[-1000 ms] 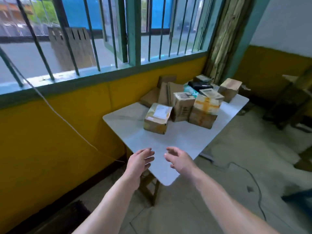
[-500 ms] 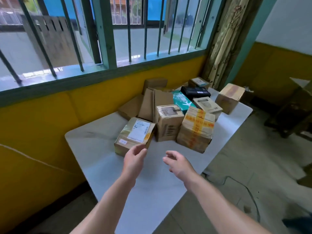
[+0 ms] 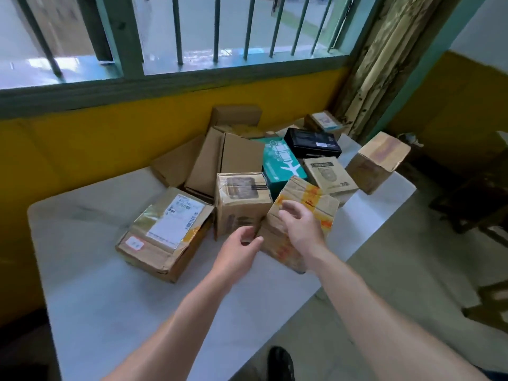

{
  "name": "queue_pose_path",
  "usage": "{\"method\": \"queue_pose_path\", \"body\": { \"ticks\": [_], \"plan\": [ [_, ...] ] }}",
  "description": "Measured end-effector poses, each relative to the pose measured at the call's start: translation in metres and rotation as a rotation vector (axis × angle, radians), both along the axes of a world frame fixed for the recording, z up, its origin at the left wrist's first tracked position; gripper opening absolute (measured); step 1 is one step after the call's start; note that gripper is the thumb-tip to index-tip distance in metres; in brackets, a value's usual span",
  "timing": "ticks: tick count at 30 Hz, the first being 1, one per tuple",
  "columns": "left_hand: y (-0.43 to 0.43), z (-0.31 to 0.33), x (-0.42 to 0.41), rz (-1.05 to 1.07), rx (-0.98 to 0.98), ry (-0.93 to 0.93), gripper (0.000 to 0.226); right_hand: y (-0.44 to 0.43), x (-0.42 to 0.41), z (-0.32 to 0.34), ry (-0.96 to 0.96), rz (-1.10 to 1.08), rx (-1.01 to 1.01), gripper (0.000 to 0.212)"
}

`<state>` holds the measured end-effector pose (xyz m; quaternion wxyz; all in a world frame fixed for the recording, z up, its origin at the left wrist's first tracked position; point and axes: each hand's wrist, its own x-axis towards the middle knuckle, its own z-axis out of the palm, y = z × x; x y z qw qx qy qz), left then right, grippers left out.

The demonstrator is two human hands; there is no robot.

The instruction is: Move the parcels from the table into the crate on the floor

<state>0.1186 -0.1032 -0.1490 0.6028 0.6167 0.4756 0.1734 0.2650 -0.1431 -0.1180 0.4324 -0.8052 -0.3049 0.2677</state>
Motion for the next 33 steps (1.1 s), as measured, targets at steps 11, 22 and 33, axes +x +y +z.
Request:
{"method": "queue_pose_path", "body": {
  "ticks": [11, 22, 33],
  "plan": [
    [-0.042, -0.030, 0.105, 0.214, -0.043, 0.117, 0.082, -0.005, 0.204, -0.050, -0.110, 0.129, -0.239, 0.053],
    [-0.069, -0.025, 0.126, 0.410, -0.028, 0.092, 0.126, 0.018, 0.238, -0.034, 0.054, 0.207, 0.034, 0.027],
    [-0.072, -0.007, 0.120, 0.700, -0.295, 0.052, 0.083, 0.026, 0.226, -0.017, 0.590, 0.519, 0.005, 0.026]
  ]
}}
